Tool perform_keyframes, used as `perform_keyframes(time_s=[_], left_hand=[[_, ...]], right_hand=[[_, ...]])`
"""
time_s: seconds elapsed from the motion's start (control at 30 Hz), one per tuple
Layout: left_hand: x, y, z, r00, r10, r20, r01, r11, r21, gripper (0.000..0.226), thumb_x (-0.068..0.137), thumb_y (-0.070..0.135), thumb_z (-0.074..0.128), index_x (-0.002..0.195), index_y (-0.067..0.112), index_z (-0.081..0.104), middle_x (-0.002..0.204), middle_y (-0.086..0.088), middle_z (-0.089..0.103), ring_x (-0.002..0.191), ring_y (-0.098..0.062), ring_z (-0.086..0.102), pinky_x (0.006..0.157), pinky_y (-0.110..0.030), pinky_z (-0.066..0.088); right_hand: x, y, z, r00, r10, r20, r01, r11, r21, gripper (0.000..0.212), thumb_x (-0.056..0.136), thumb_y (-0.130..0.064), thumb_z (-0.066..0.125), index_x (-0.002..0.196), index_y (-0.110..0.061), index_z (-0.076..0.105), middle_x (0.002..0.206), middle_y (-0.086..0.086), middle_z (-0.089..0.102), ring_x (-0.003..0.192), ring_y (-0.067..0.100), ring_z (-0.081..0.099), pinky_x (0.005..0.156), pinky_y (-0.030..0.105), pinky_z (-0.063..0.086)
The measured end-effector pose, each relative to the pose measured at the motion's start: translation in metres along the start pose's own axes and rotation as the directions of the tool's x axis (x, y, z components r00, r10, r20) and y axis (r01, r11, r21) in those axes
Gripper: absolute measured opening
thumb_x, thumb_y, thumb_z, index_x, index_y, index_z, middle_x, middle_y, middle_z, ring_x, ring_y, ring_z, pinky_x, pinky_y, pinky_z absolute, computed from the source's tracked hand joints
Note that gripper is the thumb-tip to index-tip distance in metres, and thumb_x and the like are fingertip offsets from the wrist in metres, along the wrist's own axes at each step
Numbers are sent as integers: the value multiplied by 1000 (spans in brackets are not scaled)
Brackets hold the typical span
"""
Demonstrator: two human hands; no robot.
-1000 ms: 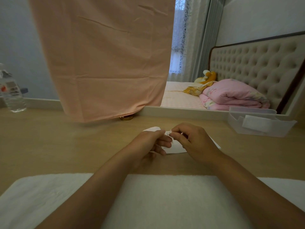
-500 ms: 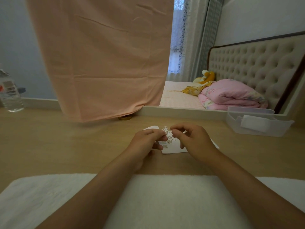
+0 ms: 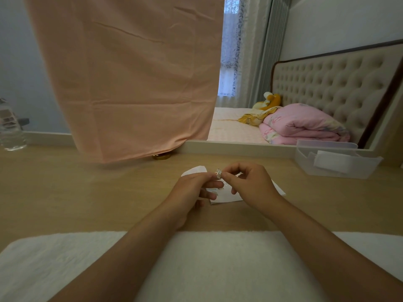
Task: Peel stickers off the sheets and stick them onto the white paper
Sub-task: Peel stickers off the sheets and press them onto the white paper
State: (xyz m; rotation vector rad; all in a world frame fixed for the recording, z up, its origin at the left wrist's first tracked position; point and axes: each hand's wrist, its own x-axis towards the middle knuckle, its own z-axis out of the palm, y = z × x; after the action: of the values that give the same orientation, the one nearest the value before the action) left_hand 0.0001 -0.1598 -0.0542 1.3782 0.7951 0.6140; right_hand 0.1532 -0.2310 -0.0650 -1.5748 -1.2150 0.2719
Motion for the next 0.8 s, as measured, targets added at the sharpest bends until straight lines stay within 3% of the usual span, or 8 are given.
perform_keyframes(time_s=[0.13, 0.27, 0.37, 0.43, 0.53, 0.63, 0.7, 0.8], left_hand=[[0, -2, 1, 999, -42, 23, 44, 996, -77, 19, 96, 30, 61, 103, 18, 74, 98, 4, 78, 81, -15, 66, 58, -25, 40], [3, -11, 0, 983, 157, -92, -143, 979, 149, 20, 93, 35, 67, 88, 17, 77, 86, 5, 77, 65, -6, 65, 49, -17, 45], [11, -17, -4, 927, 344, -147, -258, 873, 414, 14, 92, 32, 70, 81, 25, 75, 78, 10, 74, 66, 1, 64, 65, -27, 55], [13, -19, -5, 908, 405, -106, -286, 785, 549, 11, 92, 31, 69, 81, 30, 73, 81, 14, 71, 72, 6, 62, 66, -23, 52], [13, -21, -3, 884, 465, -46, -347, 719, 602, 13, 91, 25, 68, 85, 36, 71, 82, 16, 71, 69, 10, 57, 62, -17, 40], [15, -22, -3, 879, 477, -20, -356, 682, 639, 16, 92, 24, 65, 90, 37, 73, 85, 18, 70, 73, 11, 57, 62, -16, 39], [15, -22, -3, 892, 452, -31, -333, 700, 631, 19, 92, 22, 63, 86, 38, 73, 86, 19, 71, 75, 11, 58, 63, -19, 41], [11, -18, 1, 944, 317, -89, -268, 896, 354, 23, 90, 14, 62, 83, 28, 78, 86, 13, 75, 76, -2, 65, 63, -18, 46]], right_hand=[[0, 2, 2, 999, -40, 27, 42, 997, -61, 14, 90, -21, 70, 80, -30, 73, 84, -11, 71, 66, 24, 65, 64, 35, 55], [1, 4, 0, 998, -56, 18, 58, 993, -106, 12, 93, -26, 66, 90, -35, 73, 90, -14, 70, 63, 19, 63, 68, 38, 56], [0, 4, 0, 996, -92, -14, 87, 977, -197, 14, 92, -28, 66, 102, -36, 71, 89, -16, 68, 54, 4, 53, 65, 31, 52], [-2, 2, 1, 994, -110, 11, 110, 971, -214, 17, 92, -28, 67, 107, -35, 72, 90, -18, 68, 60, -3, 54, 69, 25, 48], [-3, 1, 2, 988, -142, 62, 154, 945, -289, 12, 89, -29, 71, 99, -35, 75, 90, -19, 69, 74, -9, 56, 72, 21, 45], [-2, 2, 1, 987, -151, 58, 161, 920, -358, 5, 87, -31, 73, 89, -35, 75, 87, -19, 69, 75, -6, 57, 67, 23, 46], [-2, 3, 0, 985, -165, 42, 168, 905, -390, 6, 87, -30, 74, 86, -35, 75, 86, -19, 69, 76, -7, 57, 67, 22, 46], [-2, 2, 1, 973, -229, 14, 207, 851, -482, 8, 87, -29, 74, 85, -37, 73, 86, -21, 68, 77, -10, 55, 62, 14, 37]])
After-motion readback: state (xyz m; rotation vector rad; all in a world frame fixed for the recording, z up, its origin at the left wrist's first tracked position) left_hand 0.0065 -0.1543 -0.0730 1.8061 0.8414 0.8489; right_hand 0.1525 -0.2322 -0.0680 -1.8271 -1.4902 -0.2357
